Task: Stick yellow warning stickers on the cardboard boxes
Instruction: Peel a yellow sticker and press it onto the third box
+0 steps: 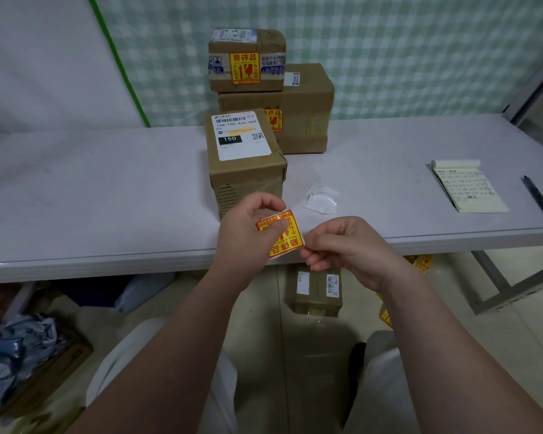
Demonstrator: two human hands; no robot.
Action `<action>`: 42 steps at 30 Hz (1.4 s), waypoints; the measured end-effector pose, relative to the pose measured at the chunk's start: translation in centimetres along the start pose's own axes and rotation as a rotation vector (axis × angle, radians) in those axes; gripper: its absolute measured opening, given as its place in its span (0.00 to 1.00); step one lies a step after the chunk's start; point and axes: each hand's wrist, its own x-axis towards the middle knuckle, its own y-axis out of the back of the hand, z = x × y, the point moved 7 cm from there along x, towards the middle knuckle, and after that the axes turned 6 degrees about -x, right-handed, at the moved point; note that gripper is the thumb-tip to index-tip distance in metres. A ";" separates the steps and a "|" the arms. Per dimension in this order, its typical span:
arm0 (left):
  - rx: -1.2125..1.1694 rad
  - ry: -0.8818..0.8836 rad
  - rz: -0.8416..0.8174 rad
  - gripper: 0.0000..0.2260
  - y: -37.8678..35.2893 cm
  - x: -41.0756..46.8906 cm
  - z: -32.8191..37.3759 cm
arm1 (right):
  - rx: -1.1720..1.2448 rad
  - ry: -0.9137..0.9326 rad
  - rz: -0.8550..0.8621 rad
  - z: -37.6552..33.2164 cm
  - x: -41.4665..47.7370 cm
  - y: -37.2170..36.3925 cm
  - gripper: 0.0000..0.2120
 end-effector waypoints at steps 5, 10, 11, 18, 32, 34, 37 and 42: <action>0.013 0.006 -0.001 0.12 -0.1 0.1 -0.1 | -0.018 0.001 0.017 -0.1 0.0 0.0 0.05; 0.015 0.004 -0.004 0.12 -0.1 0.1 0.1 | -0.032 0.003 0.019 -0.2 -0.1 0.0 0.05; 0.013 0.005 -0.002 0.12 -0.1 0.1 0.1 | -0.037 0.005 0.018 -0.3 -0.1 0.0 0.04; 0.010 0.019 0.003 0.12 -0.3 0.1 0.1 | -0.057 0.014 0.000 -0.5 -0.4 -0.4 0.05; 0.005 0.023 0.014 0.11 -0.1 0.0 0.2 | -0.022 0.009 0.001 -0.6 -0.8 -0.5 0.06; 0.008 0.028 0.011 0.11 -0.2 0.0 0.1 | -0.024 0.009 -0.002 -0.6 -0.8 -0.5 0.06; -0.001 0.026 0.009 0.12 -0.2 -0.1 0.1 | -0.033 0.005 0.000 -0.6 -0.8 -0.7 0.06; 0.040 0.025 0.004 0.11 -0.4 -0.1 0.0 | 0.002 0.000 0.003 -0.5 -0.8 -0.9 0.06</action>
